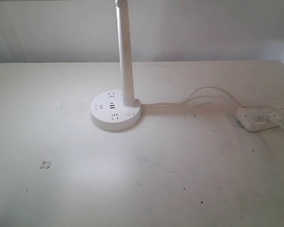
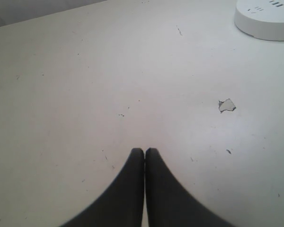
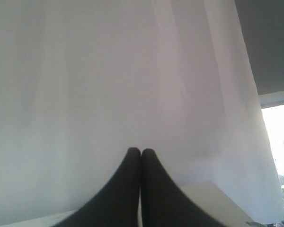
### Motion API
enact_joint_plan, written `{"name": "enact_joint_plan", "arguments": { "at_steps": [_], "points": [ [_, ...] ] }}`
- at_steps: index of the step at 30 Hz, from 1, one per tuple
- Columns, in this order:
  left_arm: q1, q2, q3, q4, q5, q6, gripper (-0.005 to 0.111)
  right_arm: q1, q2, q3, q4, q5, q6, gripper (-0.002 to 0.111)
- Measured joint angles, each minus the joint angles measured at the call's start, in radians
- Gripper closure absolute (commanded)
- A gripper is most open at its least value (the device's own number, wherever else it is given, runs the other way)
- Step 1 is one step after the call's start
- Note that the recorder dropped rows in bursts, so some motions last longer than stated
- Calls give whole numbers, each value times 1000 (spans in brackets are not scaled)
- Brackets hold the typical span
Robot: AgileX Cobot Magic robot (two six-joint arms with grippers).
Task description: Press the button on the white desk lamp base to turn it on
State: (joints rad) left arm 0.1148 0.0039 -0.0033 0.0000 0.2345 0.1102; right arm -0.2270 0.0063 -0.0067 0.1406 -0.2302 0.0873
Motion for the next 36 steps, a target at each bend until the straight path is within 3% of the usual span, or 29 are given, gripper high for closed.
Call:
{"name": "enact_joint_plan", "arguments": {
  "at_steps": [5,15,21,28,36],
  "points": [
    [0,0,0,0,0,0,107,0,0,0,0,64,0,108],
    [0,0,0,0,0,0,107,0,0,0,0,447,0,108],
    [0,0,0,0,0,0,107,0,0,2,0,474,-12,108],
    [0,0,0,0,0,0,107,0,0,2,-4,573,-222,108],
    [0,0,0,0,0,0,107,0,0,2,-4,580,-264,108]
  ]
}}
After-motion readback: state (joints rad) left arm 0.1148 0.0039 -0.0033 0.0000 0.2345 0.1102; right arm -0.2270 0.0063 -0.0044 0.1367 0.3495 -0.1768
